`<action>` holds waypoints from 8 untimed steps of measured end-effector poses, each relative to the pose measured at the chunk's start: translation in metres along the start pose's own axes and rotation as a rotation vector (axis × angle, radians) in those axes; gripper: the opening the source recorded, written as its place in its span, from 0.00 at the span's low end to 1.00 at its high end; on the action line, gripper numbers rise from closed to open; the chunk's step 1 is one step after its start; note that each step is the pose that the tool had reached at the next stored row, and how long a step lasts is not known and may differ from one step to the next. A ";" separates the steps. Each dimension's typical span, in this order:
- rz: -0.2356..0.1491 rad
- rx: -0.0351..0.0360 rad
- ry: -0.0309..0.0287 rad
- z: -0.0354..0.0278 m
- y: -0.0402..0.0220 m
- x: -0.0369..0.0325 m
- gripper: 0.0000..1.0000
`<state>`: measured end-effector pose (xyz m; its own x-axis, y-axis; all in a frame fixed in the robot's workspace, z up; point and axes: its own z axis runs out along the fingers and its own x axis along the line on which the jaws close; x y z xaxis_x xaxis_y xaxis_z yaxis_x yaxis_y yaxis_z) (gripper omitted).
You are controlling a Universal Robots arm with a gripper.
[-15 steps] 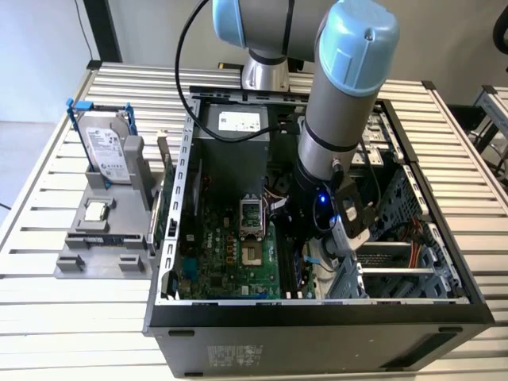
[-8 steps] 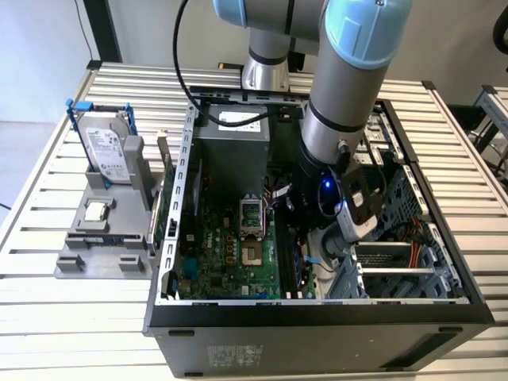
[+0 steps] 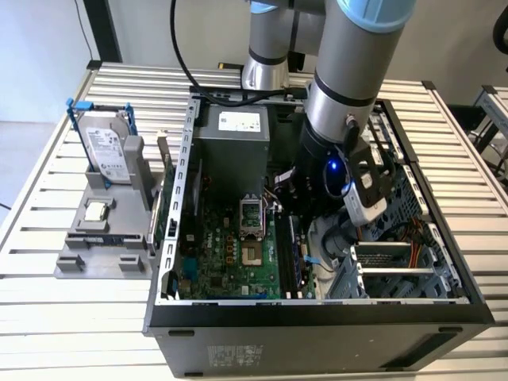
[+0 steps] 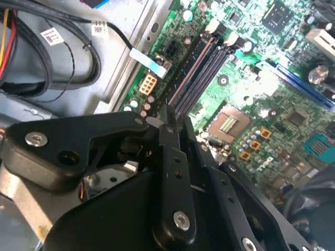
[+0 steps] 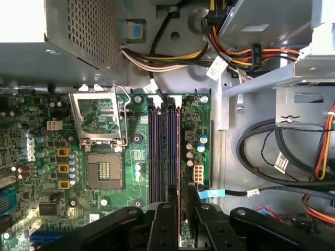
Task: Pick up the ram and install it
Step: 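Insert the ram into the slot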
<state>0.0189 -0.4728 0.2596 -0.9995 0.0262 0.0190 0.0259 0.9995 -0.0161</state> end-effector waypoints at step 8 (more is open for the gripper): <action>0.000 0.0002 0.0000 -0.0008 0.0000 0.0000 0.00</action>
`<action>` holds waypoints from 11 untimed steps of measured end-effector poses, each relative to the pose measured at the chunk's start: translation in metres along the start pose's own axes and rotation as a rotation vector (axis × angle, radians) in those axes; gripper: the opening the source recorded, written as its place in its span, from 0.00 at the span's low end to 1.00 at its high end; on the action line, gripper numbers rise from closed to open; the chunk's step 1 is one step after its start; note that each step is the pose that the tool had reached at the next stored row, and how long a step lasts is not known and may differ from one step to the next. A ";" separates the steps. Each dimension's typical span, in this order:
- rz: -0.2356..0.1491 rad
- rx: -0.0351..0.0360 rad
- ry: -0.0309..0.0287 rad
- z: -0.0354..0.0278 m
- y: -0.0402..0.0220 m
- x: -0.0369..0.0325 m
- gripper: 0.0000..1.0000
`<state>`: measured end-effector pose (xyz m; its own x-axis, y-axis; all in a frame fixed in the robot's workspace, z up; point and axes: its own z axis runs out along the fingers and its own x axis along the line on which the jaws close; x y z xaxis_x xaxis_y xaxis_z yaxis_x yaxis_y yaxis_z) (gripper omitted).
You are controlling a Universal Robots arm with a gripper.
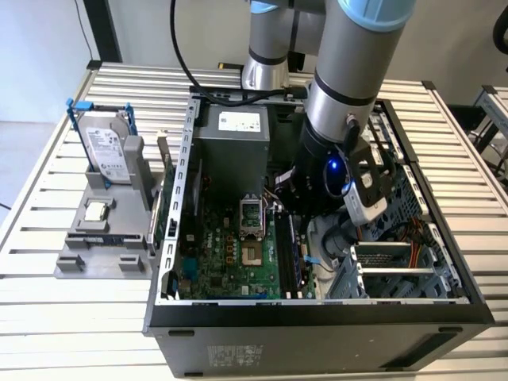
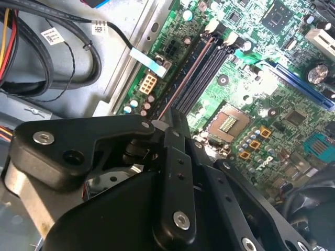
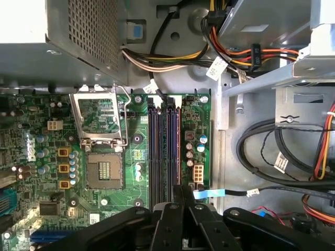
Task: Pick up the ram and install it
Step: 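Insert the ram into the slot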
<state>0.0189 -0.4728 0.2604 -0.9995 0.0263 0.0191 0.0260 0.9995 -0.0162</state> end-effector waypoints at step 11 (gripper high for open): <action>0.000 0.0000 0.0000 -0.0015 0.0000 0.0000 0.00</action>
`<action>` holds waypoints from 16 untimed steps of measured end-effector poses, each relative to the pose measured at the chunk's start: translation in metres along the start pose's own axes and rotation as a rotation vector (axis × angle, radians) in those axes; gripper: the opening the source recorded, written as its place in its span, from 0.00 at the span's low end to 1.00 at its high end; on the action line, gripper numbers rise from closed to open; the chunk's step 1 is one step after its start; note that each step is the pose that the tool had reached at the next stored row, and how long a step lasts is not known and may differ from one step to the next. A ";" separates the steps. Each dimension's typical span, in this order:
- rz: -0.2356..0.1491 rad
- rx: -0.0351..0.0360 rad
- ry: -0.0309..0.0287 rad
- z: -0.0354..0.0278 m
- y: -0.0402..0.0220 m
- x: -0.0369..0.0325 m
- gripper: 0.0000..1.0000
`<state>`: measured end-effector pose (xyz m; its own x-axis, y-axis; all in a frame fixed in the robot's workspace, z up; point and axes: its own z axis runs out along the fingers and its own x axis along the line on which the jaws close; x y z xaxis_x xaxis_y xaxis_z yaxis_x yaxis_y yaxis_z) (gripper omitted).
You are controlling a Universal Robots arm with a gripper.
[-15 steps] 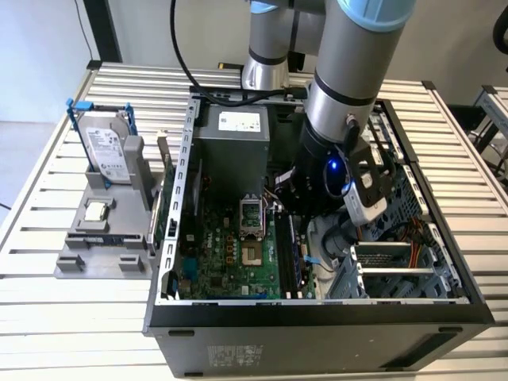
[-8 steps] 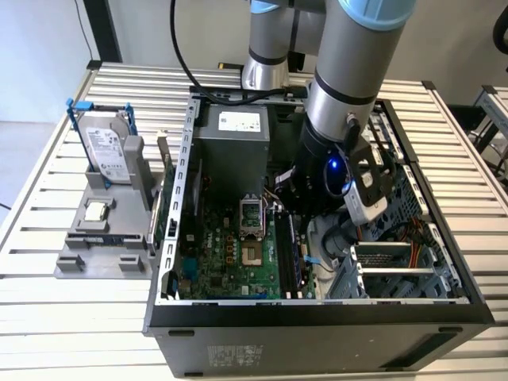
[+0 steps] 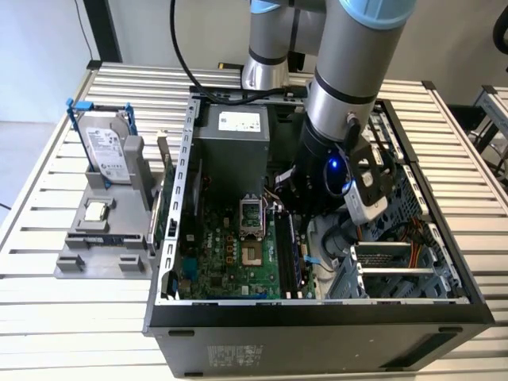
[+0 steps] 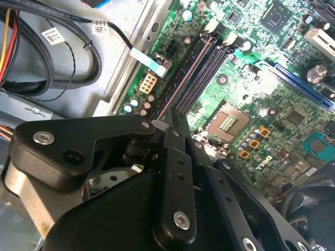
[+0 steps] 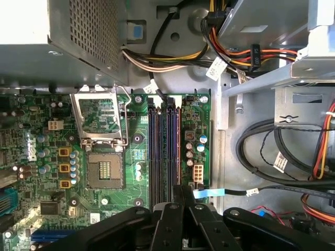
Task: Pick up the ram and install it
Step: 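Insert the ram into the slot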
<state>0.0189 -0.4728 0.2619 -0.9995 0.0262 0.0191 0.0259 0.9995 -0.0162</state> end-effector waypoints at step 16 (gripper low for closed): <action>-0.003 -0.1505 0.0369 -0.0001 -0.0052 -0.0029 0.00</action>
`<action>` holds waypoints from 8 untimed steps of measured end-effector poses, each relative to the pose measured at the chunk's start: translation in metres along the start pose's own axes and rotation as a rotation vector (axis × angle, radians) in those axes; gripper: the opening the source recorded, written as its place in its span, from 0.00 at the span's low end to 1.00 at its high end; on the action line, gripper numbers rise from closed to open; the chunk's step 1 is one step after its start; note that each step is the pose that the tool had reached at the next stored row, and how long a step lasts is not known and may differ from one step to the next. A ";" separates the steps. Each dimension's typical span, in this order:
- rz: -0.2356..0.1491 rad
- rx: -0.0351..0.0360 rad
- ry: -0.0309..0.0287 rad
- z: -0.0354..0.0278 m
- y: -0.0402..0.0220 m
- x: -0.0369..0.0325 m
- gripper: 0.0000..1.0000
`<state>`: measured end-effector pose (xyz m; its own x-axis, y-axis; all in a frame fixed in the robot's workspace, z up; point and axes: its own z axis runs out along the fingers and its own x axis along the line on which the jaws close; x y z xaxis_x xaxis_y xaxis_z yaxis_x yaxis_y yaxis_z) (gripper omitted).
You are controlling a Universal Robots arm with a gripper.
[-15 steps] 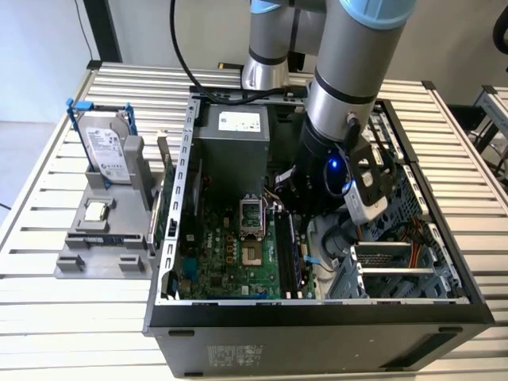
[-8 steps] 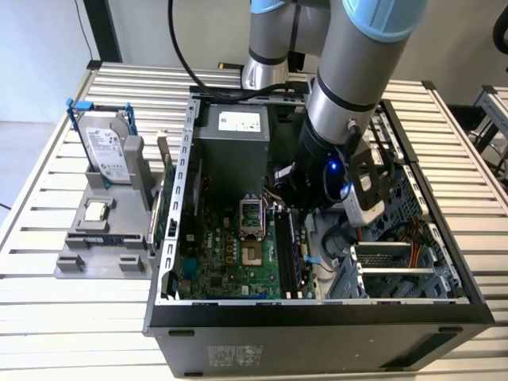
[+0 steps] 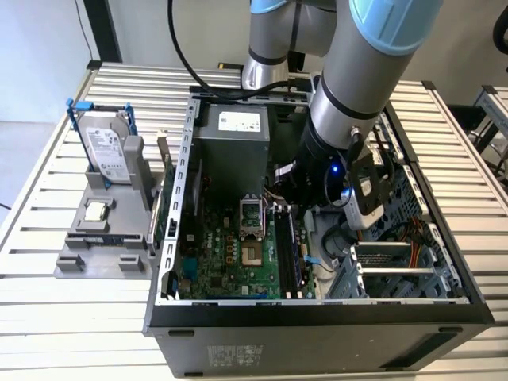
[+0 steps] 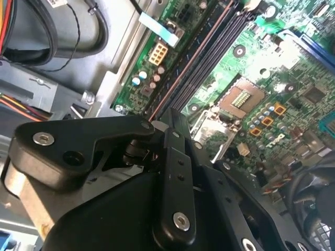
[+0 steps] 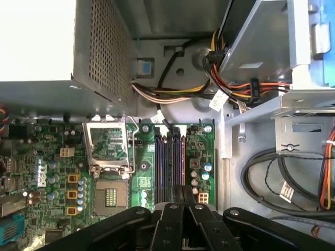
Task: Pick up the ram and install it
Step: 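Insert the ram into the slot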
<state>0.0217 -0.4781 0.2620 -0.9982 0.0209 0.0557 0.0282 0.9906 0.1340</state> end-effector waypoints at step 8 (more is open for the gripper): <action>-0.030 0.0051 0.0034 0.0003 -0.0001 -0.0001 0.00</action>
<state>0.0217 -0.4781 0.2617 -0.9984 -0.0094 0.0551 -0.0021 0.9914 0.1306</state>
